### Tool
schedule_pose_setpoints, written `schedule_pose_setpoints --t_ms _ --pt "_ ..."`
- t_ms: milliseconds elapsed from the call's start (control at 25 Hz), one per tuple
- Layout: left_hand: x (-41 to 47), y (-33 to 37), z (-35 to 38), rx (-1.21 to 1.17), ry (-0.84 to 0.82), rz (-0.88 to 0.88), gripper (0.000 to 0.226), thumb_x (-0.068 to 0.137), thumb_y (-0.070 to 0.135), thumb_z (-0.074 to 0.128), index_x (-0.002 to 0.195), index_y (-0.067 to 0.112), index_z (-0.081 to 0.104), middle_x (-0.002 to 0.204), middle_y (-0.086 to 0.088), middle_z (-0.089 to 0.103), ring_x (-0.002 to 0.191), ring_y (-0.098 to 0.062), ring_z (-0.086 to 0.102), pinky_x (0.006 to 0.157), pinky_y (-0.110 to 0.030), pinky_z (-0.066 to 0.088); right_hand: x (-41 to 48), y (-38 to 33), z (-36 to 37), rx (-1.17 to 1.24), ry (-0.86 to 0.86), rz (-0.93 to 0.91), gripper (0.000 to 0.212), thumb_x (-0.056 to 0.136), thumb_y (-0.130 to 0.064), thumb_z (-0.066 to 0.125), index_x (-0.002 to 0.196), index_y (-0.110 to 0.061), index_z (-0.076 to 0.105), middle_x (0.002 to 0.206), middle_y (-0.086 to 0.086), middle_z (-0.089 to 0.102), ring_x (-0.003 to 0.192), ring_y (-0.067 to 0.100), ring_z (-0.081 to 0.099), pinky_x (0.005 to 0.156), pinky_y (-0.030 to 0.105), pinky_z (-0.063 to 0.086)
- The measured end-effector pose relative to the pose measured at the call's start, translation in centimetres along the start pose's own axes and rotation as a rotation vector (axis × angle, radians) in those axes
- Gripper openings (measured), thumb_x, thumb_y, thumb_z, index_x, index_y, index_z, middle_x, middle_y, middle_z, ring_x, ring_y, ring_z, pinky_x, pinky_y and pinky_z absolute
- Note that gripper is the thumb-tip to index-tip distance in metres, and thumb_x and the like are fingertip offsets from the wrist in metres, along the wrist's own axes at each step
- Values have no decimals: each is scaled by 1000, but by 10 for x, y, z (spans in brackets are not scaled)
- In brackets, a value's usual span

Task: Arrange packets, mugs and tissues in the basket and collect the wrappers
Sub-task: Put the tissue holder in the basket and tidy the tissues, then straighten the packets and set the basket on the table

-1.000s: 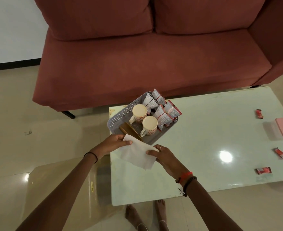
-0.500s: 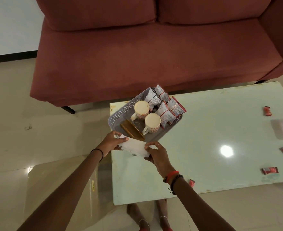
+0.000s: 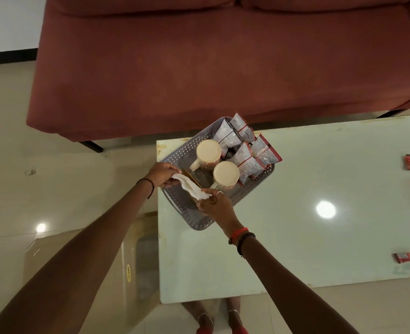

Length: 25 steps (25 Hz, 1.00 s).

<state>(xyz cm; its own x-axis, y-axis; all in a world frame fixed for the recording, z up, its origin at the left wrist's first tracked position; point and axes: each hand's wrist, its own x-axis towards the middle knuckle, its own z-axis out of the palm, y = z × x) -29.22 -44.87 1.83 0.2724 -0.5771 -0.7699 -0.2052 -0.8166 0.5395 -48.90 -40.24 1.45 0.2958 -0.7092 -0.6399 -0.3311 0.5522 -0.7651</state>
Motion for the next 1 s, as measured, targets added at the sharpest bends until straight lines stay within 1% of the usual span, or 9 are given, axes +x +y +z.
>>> schedule_pose_setpoints --t_ms 120,240,360,480,600,680,840,920,1000 --pt "20 0 3 -24 4 -39 27 89 12 59 107 -9 62 35 2 58 29 -2 52 32 -12 39 21 4 8 -178 178 -19 30 90 -15 57 115 0 62 90 11 69 66 15 62 57 12 52" --pt "36 -4 8 -6 -5 -58 25 93 13 51 109 -4 60 48 0 66 37 0 59 44 -14 47 35 11 12 -440 244 -7 27 90 -24 55 101 0 63 96 16 69 86 29 65 78 39 57" --pt "49 -7 14 73 13 -61 23 93 13 49 104 -3 60 56 -5 64 38 -3 58 45 -15 46 39 19 13 -682 212 -62 23 93 -25 51 99 -5 60 98 15 68 88 31 65 79 43 57" --pt "52 -4 15 229 33 -35 22 92 20 51 82 3 61 60 -10 59 32 -5 53 36 -16 43 43 25 13 -767 210 -94 22 94 -25 50 100 -6 60 98 14 69 86 30 66 77 41 58" --pt "54 -2 15 472 83 69 38 91 27 51 58 8 54 52 -8 53 40 -16 48 47 -22 40 46 24 13 -769 215 -103 24 95 -26 51 102 -6 61 98 14 70 86 28 67 77 40 59" --pt "57 -4 15 488 91 93 41 91 27 51 54 11 50 50 -6 51 42 -17 46 50 -23 39 45 23 12 -748 206 -98 25 94 -26 53 104 -6 62 99 13 70 88 28 67 78 39 58" --pt "50 -7 10 462 76 107 32 92 25 50 68 7 59 57 -7 54 50 -20 52 54 -25 44 39 15 2 -658 181 -102 20 89 -21 57 102 -8 65 102 12 70 93 28 66 81 39 58" --pt "45 -13 5 376 183 153 28 92 22 48 93 3 68 85 -13 67 79 -28 64 76 -31 50 36 6 -11 -609 224 -130 17 89 -17 55 94 -5 66 99 14 71 93 29 67 82 39 58" --pt "32 -23 6 143 400 213 28 92 16 47 105 2 68 110 -16 67 105 -31 61 92 -34 45 38 -7 -35 -606 283 -135 20 88 -16 55 92 -1 67 98 19 72 95 31 66 84 39 57"
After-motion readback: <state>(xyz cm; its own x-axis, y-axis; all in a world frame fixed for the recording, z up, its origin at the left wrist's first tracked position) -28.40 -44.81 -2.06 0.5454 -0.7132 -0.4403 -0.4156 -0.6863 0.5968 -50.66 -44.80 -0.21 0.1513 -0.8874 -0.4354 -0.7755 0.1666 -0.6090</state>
